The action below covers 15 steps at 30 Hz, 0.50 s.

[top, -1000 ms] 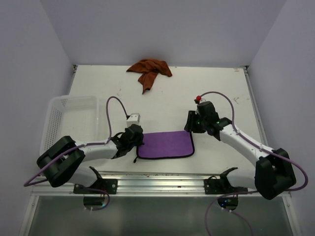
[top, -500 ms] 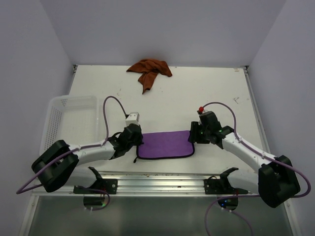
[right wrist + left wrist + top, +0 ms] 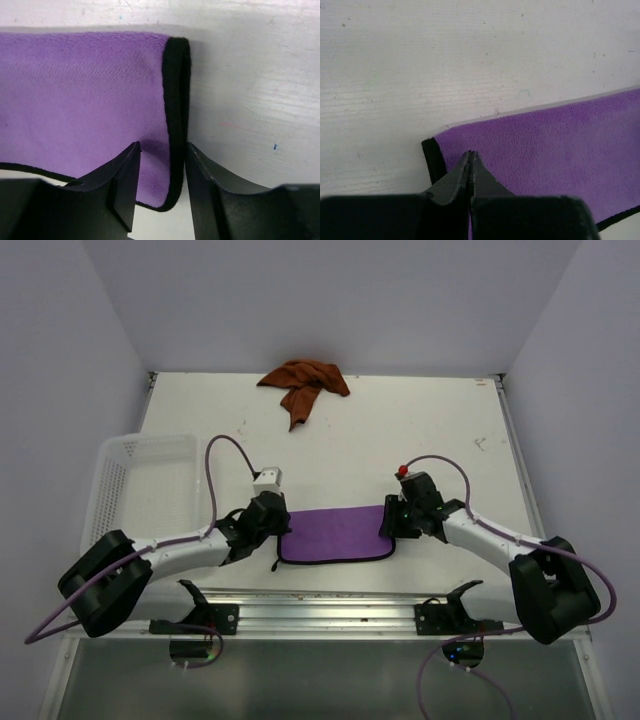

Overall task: Roll the towels
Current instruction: Fold the towel

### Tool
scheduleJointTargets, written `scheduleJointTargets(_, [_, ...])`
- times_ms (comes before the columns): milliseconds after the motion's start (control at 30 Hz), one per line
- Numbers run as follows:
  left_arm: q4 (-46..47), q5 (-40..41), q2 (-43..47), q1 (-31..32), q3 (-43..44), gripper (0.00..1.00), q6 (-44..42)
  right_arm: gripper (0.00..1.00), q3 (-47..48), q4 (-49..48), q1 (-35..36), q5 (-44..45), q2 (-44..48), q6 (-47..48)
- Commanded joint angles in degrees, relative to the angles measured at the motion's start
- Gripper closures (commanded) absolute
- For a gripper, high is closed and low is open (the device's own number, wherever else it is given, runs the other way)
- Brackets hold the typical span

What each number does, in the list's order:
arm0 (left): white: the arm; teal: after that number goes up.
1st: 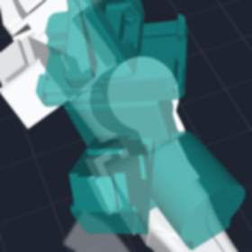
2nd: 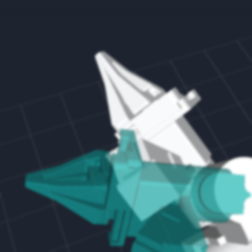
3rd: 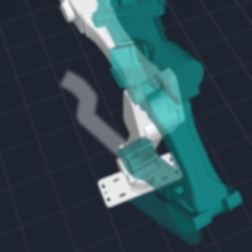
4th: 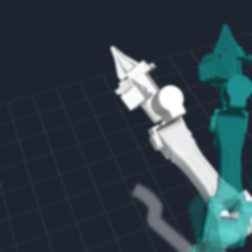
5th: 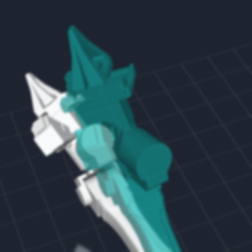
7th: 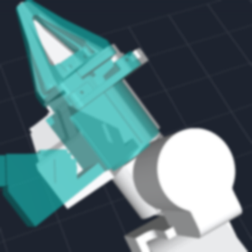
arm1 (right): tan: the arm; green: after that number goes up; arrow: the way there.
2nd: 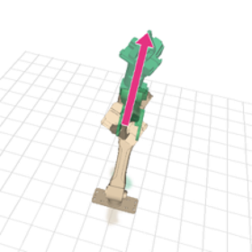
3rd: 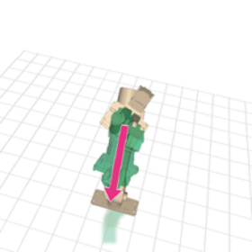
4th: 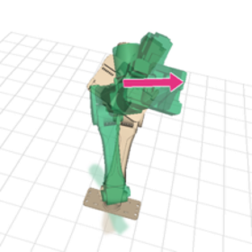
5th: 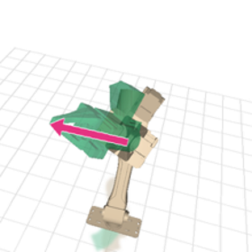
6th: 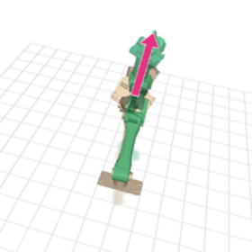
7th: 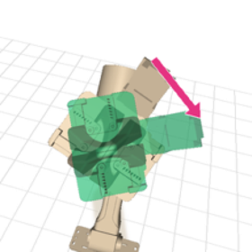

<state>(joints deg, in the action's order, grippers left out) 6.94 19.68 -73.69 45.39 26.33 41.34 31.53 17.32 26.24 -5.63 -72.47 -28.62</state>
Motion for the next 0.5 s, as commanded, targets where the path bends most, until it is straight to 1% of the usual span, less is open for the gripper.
scheduleJointTargets(0, [-0.6, 0.3, 2.0, -0.3, 1.1, 1.00, -0.6, 0.57, -1.0, -3.6, 0.1, -3.2, -1.4, -0.9])
scheduleJointTargets(133, [-0.2, 0.1, 1.8, -0.3, 0.5, 1.00, -0.6, 0.64, -0.2, -2.4, 0.2, -3.3, -2.3, -0.6])
scheduleJointTargets(267, [-0.1, -0.1, 1.4, -0.3, 0.6, 1.00, -0.2, 0.76, 0.5, -0.8, 0.2, -1.9, -2.6, 0.8])
scheduleJointTargets(300, [-0.1, 0.0, 1.4, -0.3, 0.7, 1.00, -0.2, 0.83, 0.6, -0.6, 0.2, -1.8, -2.7, 0.9])
scheduleJointTargets(367, [-0.2, -0.2, 1.1, -0.4, 1.0, 1.00, -0.2, 0.88, 0.6, -0.4, 0.3, -1.8, -2.9, 1.3])
scheduleJointTargets(400, [-0.3, -0.2, 1.1, -0.3, 1.1, 1.00, -0.1, 0.95, 0.7, -0.3, 0.2, -1.8, -3.0, 1.4])
scheduleJointTargets(467, [-0.3, -0.3, 1.0, -0.3, 1.1, 1.00, 0.2, 1.00, 1.1, 0.0, 0.3, -1.8, -2.9, 1.6])
